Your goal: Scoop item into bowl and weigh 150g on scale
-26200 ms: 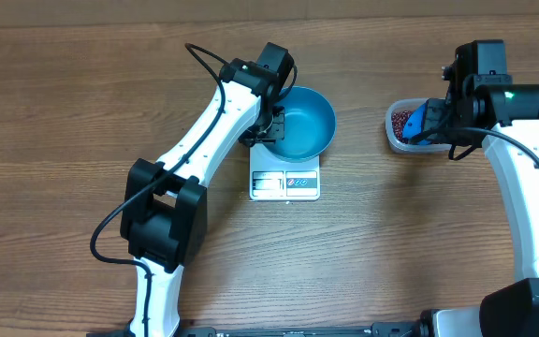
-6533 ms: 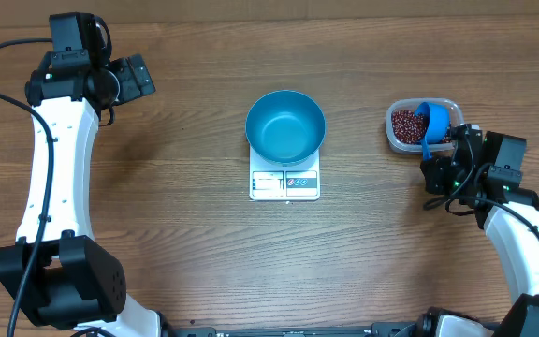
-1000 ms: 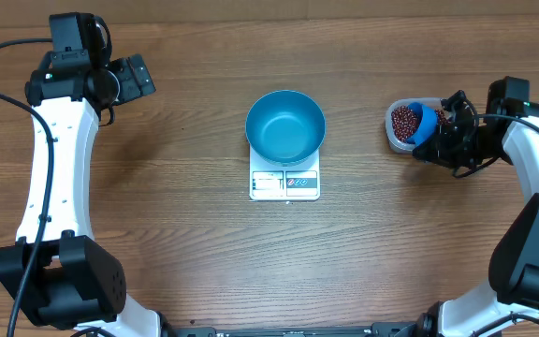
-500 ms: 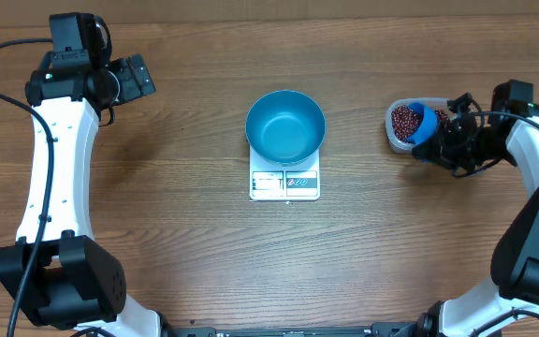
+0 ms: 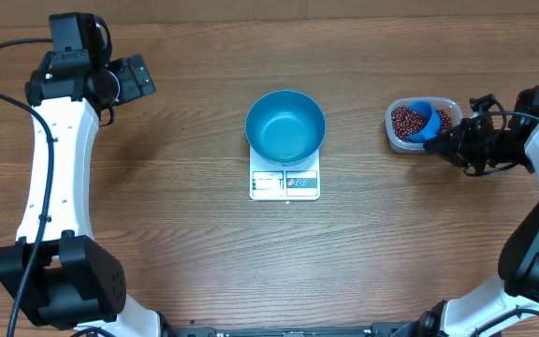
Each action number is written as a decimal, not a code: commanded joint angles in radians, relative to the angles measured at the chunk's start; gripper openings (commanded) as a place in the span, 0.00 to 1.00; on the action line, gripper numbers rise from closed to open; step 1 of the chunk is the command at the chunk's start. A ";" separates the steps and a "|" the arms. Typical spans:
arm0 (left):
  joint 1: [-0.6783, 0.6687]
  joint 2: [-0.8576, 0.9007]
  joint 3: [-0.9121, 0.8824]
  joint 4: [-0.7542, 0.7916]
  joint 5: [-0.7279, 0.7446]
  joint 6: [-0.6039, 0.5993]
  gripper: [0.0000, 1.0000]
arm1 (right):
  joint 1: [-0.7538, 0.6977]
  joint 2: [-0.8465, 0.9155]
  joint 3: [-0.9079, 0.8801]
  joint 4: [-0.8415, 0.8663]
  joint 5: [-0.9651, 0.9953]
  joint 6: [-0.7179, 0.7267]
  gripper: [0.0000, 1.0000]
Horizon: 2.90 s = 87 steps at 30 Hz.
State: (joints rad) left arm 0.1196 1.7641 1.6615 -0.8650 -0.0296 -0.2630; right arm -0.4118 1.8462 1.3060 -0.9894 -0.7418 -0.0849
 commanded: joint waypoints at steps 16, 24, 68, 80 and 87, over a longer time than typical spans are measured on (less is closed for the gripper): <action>-0.008 0.009 0.007 0.002 0.004 -0.003 1.00 | -0.071 0.019 -0.036 0.064 -0.113 0.001 0.03; -0.008 0.009 0.007 0.002 0.004 -0.003 1.00 | -0.127 0.019 -0.036 0.053 -0.158 -0.044 0.03; -0.008 0.009 0.007 0.002 0.004 -0.003 1.00 | -0.212 0.019 -0.036 0.013 -0.429 -0.108 0.03; -0.008 0.009 0.007 0.002 0.004 -0.003 0.99 | -0.212 0.019 -0.027 0.016 -0.522 -0.108 0.03; -0.008 0.009 0.007 0.002 0.004 -0.003 1.00 | -0.211 0.019 0.003 0.018 -0.617 -0.107 0.03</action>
State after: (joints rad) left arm 0.1196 1.7641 1.6615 -0.8650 -0.0296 -0.2630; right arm -0.6212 1.8606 1.2705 -0.9791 -1.2530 -0.1764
